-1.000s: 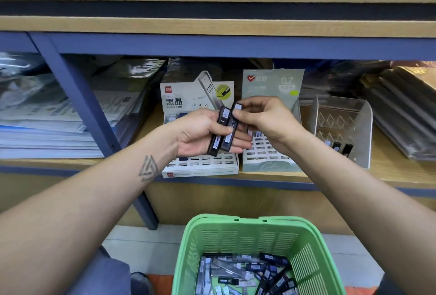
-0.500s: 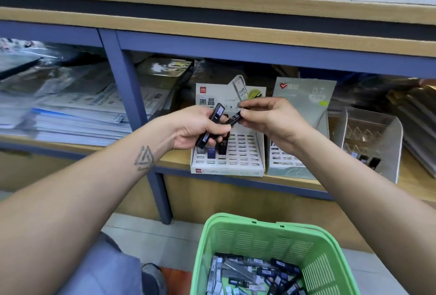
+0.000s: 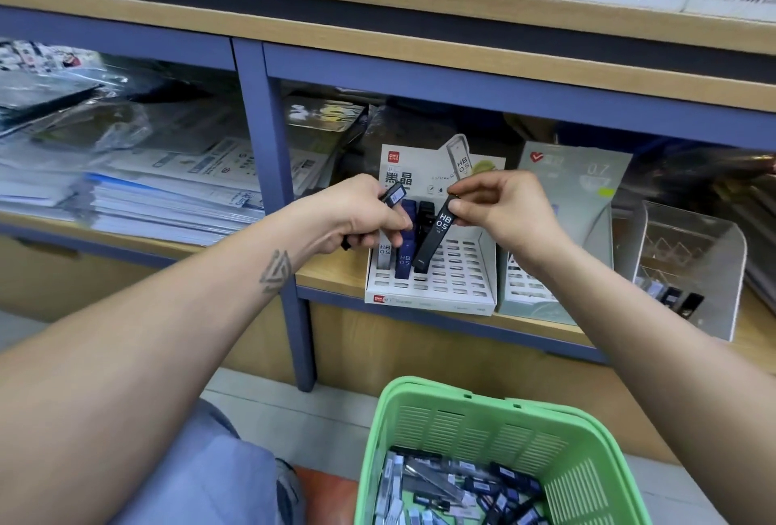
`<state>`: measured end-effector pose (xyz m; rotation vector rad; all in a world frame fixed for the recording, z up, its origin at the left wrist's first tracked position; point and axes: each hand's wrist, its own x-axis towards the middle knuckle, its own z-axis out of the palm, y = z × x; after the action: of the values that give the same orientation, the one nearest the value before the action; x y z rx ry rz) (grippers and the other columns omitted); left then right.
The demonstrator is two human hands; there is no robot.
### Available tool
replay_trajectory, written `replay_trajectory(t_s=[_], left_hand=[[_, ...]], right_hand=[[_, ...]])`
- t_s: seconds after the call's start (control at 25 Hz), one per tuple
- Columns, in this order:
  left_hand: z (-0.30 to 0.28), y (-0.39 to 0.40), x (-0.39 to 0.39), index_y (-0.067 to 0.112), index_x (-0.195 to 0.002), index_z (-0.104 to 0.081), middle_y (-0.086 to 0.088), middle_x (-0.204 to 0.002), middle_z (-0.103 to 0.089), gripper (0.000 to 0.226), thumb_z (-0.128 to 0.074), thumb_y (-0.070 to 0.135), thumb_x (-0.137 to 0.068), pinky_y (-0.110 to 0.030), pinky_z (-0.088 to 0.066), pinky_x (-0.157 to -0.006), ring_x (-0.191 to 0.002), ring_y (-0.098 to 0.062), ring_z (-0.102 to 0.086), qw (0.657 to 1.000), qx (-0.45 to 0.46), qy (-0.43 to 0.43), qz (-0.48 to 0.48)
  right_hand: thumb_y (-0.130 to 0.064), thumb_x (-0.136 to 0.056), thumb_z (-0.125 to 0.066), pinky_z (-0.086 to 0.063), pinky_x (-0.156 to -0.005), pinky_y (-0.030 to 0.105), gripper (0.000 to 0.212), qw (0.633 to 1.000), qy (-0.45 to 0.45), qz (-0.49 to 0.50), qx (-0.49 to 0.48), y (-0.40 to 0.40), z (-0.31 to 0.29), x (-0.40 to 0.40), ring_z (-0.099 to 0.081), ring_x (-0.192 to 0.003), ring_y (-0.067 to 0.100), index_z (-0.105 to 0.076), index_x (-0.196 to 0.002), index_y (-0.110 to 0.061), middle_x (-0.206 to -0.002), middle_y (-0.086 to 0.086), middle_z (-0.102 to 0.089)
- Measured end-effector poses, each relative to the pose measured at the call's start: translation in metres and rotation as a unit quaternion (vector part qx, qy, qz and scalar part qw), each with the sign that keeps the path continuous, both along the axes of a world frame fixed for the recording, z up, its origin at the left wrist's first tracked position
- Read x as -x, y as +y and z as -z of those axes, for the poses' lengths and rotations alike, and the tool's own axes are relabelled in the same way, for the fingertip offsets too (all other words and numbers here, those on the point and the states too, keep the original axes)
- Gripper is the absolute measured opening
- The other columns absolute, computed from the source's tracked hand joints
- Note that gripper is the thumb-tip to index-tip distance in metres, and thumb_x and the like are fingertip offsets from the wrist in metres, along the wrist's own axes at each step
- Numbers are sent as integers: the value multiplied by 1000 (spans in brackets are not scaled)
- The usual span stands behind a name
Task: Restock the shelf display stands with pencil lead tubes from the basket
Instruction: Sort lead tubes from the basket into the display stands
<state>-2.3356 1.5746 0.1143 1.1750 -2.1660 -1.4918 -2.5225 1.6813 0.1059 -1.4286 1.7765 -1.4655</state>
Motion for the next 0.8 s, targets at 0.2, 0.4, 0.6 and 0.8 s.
replay_trajectory(t_s=[0.2, 0.4, 0.6, 0.8], left_hand=[[6, 3, 15, 7, -91, -70, 1, -69, -64, 7, -74, 10, -85, -18, -37, -43, -50, -9, -51, 989, 142, 11, -45], [13, 4, 23, 8, -86, -75, -5, -87, -74, 8, -79, 12, -81, -32, -57, -75, -83, -20, -70, 966, 253, -52, -12], [16, 3, 23, 10, -88, -76, -4, -91, -75, 9, -81, 11, -81, -32, -58, -79, -87, -19, -71, 966, 252, -58, -12], [14, 6, 26, 8, -90, -75, -4, -91, -74, 11, -81, 10, -81, -34, -59, -83, -88, -19, -71, 969, 241, -59, -10]], right_hand=[[-8, -86, -78, -55, -82, 23, 17, 970, 239, 34, -25, -3, 16, -7, -68, -86, 10, -73, -99, -17, -89, -4, -72], [-6, -86, -77, -52, -77, 15, 14, 973, 226, 36, 4, -2, 35, -13, -66, -81, 4, -74, -94, -17, -83, -7, -71], [-4, -84, -79, -51, -74, 16, 13, 967, 255, 1, -17, -2, 36, -14, -66, -79, 1, -77, -88, -16, -79, -11, -69], [-12, -89, -74, -52, -77, 36, 10, 930, 367, 27, -14, 0, 44, -19, -64, -88, 22, -78, -98, -12, -97, -1, -67]])
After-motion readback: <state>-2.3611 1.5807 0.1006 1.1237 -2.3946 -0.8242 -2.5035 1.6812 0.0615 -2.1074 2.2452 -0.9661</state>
